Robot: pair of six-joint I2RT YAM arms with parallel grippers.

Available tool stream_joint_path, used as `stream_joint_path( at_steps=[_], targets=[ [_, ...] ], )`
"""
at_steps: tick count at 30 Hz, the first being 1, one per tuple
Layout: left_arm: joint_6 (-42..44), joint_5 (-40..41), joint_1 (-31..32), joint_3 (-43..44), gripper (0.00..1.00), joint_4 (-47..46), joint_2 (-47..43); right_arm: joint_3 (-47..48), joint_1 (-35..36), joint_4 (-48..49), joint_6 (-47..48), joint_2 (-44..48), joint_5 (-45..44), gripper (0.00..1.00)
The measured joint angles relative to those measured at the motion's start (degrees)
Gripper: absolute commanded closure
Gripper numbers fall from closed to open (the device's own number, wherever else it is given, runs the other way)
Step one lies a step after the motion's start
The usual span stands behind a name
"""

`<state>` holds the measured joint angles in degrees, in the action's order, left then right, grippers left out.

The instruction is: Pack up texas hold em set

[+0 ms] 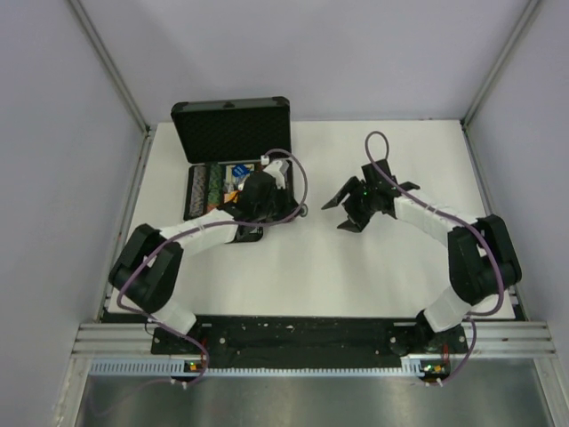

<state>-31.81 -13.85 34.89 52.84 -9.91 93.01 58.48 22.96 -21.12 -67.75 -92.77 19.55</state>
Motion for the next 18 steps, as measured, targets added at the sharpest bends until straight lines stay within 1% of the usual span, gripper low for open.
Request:
stream_joint_path(
  at_steps=[2, 5, 12, 15, 18],
  targets=[
    [-0.1, 2.5, -1.6, 0.1, 1.00, 2.7, -2.4, 0.0, -1.3, -1.1, 1.8, 1.6, -2.2, 0.28],
    [-1.7, 9.1, -4.4, 1.4, 1.00, 10.3, -6.4, 0.0, -3.1, -2.8, 4.2, 3.7, -5.4, 0.29],
    [-9.0, 24.4, -11.6, 3.9, 1.00, 25.0, -13.9, -1.4, -5.1, -5.2, 8.2, 6.5, -10.3, 0.30],
    [-11.8, 29.6, -14.6, 6.4, 1.00, 30.1, -14.0, -2.3, -5.1, -6.1, 9.2, 6.5, -10.9, 0.30],
    [-15.8, 34.9, -17.4, 11.6, 1.00, 36.6, -11.8, -2.3, -5.2, -6.8, 9.8, 6.5, -11.1, 0.31]
  ],
)
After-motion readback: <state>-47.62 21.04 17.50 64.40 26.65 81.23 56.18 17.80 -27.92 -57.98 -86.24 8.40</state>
